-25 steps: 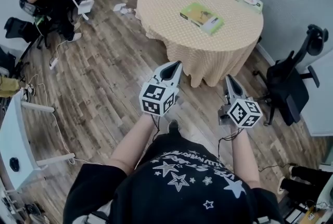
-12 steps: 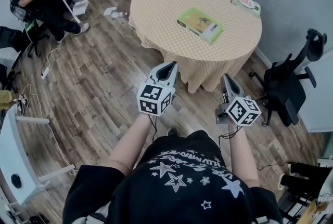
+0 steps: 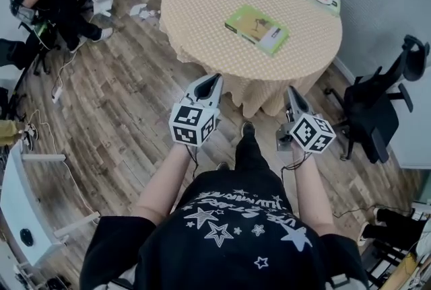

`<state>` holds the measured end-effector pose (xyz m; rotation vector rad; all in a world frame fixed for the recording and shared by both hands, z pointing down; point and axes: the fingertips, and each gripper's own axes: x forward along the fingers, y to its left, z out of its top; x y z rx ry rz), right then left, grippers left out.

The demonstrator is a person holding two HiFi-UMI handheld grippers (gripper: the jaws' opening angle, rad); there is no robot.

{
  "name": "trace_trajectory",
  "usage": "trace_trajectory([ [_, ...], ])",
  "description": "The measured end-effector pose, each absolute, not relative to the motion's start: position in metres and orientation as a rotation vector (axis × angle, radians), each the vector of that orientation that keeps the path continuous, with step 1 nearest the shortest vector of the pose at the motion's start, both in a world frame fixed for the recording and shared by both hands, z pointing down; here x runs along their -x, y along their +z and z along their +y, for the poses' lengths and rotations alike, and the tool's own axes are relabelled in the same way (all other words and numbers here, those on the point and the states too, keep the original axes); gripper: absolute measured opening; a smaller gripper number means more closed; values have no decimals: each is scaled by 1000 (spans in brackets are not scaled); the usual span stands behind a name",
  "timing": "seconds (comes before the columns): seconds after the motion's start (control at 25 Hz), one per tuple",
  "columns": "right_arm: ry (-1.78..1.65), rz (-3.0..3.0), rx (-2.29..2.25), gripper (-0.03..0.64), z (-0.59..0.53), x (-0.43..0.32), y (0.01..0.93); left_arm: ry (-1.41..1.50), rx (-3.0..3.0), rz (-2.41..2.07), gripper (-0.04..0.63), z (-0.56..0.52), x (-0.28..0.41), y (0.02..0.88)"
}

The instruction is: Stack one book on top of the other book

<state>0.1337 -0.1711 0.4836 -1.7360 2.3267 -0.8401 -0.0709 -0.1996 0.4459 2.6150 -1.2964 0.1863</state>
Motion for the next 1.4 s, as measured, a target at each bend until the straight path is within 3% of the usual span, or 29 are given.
trace_trajectory([
  [1.0, -1063, 2330, 1603, 37, -387, -195, 518, 317, -2484, -1474, 9, -376, 29, 462],
  [1.4, -1244, 2379, 1611, 100, -427, -203, 566, 339, -2415, -1564, 11, -423, 20, 476],
])
